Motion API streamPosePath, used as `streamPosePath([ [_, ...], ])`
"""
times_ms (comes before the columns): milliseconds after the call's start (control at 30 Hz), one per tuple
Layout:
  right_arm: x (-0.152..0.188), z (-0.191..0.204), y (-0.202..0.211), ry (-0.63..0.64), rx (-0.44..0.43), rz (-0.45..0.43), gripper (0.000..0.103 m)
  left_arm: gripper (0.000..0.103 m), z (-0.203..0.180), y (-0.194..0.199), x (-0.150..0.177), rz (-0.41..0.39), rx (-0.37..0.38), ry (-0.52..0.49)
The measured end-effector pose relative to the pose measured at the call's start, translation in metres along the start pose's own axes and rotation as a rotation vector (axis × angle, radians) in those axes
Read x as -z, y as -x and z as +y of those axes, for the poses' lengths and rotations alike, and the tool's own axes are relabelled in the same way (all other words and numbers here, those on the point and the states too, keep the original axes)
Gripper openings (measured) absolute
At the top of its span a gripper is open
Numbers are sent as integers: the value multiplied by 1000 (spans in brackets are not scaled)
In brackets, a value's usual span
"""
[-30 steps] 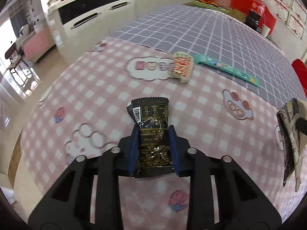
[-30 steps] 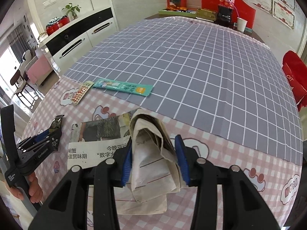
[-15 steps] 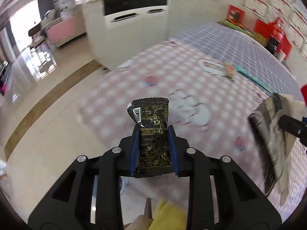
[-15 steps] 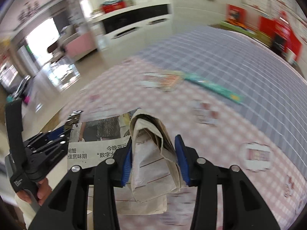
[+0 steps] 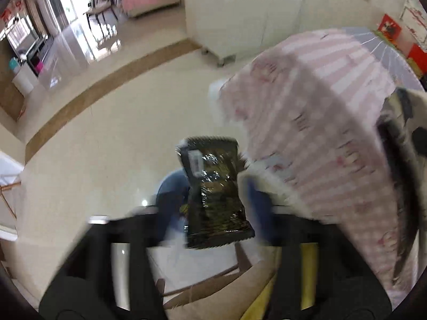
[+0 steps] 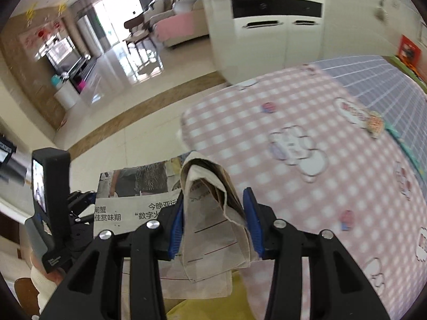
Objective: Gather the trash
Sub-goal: 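Carry the newspaper and snack packet over the blue bin and open both tools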
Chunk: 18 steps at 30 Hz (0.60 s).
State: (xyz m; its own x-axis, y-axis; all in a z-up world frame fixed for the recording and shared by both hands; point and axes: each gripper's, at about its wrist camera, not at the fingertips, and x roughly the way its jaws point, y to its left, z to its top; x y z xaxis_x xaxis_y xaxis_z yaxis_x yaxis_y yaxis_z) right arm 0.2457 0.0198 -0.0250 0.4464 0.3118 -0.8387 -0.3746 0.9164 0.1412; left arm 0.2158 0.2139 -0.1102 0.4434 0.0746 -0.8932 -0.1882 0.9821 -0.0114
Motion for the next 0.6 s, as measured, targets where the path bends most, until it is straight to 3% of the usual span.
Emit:
streamPosePath([
  [133,-1,20,-16,33,3,25,42,71,22,-1,10,-21,-36,22],
  [267,-5,44,-36,64,7,37,42,71,52,-4,16,-2,-40,120],
  [500,-10,96,-89,145,14,100,42,74,103,-1,40,10,-128,253],
  [567,-12,110,-103,155,12,110,52,74,119,0,48,16,-158,288],
  [600,-14,118,-114,162,-7,105,76,74,127,0,53,21,-166,308],
])
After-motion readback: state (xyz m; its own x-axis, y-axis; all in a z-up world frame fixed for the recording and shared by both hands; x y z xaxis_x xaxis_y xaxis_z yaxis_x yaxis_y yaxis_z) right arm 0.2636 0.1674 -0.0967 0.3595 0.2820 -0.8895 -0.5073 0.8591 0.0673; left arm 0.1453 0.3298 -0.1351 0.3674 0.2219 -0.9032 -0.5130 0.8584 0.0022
